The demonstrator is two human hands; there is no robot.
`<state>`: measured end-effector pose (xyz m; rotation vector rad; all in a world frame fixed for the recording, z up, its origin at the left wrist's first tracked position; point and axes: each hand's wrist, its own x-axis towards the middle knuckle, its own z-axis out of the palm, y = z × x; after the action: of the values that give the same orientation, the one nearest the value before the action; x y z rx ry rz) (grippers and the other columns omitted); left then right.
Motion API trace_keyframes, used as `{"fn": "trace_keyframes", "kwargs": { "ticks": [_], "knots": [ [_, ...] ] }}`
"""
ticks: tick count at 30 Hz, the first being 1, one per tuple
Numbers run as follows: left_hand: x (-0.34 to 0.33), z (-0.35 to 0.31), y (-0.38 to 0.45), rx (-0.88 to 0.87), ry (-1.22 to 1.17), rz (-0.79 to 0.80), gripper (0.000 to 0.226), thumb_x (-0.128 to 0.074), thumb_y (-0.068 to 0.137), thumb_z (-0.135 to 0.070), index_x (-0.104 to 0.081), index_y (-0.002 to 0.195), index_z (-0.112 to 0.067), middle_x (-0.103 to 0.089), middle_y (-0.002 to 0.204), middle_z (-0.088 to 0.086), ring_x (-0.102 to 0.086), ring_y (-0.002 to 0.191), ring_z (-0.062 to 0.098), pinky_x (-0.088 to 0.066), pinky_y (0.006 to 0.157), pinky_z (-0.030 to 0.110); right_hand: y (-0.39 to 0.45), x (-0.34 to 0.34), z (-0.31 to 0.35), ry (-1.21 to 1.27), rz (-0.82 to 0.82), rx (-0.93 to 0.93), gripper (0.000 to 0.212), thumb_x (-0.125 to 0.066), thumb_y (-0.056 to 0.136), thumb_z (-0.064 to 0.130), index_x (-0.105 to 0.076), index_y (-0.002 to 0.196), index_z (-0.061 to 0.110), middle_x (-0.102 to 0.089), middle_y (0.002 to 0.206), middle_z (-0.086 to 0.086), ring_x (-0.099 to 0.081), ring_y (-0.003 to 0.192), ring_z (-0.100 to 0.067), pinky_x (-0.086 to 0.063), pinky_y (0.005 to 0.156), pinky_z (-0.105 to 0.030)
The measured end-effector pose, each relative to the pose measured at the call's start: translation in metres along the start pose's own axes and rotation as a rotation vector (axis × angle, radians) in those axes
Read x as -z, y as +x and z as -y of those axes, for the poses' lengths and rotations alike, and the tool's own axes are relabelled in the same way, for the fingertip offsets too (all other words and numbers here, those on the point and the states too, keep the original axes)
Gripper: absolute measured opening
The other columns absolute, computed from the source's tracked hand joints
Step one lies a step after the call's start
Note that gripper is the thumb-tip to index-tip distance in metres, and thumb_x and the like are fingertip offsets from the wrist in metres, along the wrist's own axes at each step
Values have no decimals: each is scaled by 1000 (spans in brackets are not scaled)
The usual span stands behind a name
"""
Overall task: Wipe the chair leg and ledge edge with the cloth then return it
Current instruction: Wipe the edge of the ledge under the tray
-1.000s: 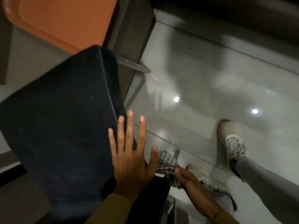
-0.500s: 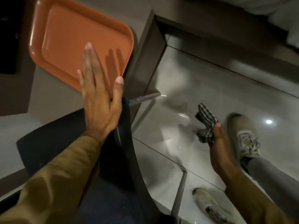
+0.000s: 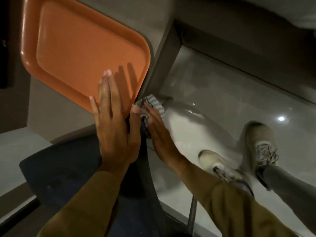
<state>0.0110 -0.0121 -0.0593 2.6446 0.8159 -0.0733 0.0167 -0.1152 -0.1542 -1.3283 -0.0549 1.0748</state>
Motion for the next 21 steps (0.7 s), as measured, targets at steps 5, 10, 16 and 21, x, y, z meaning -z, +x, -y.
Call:
{"fn": "trace_keyframes", "kwargs": {
  "ticks": [5, 10, 16, 21],
  "knots": [
    [-3, -1, 0, -27, 2, -23, 70, -27, 116, -43, -9, 176, -11, -15, 186, 5, -13, 174, 23, 0, 142, 49, 56, 23, -31, 79, -138, -241, 46, -34, 116, 37, -39, 160, 47, -31, 179, -4, -24, 169, -21, -17, 139, -48],
    [0, -4, 3, -28, 1, -6, 69, -29, 115, -39, -9, 175, -13, -16, 186, 4, -14, 174, 22, 1, 142, 47, 53, 30, 3, 104, -114, -358, 48, -39, 117, 27, -44, 163, 16, -32, 178, -4, -25, 168, -20, -21, 138, -40],
    [-1, 0, 0, -46, 22, 10, 68, -23, 116, -46, -6, 176, -18, -10, 185, -7, -9, 174, 16, 2, 142, 47, -36, -5, 29, 180, -11, -60, 45, -37, 117, 29, -48, 156, 47, -44, 164, 35, -29, 162, 7, -24, 135, -21],
    [-4, 3, -1, -74, 0, -2, 67, -21, 116, -51, -4, 176, -24, -8, 184, -13, -11, 174, 14, 1, 142, 46, 19, 12, -5, 17, -88, -76, 43, -35, 117, 13, -52, 156, 15, -47, 169, -2, -35, 163, -11, -22, 138, -36]
  ]
}}
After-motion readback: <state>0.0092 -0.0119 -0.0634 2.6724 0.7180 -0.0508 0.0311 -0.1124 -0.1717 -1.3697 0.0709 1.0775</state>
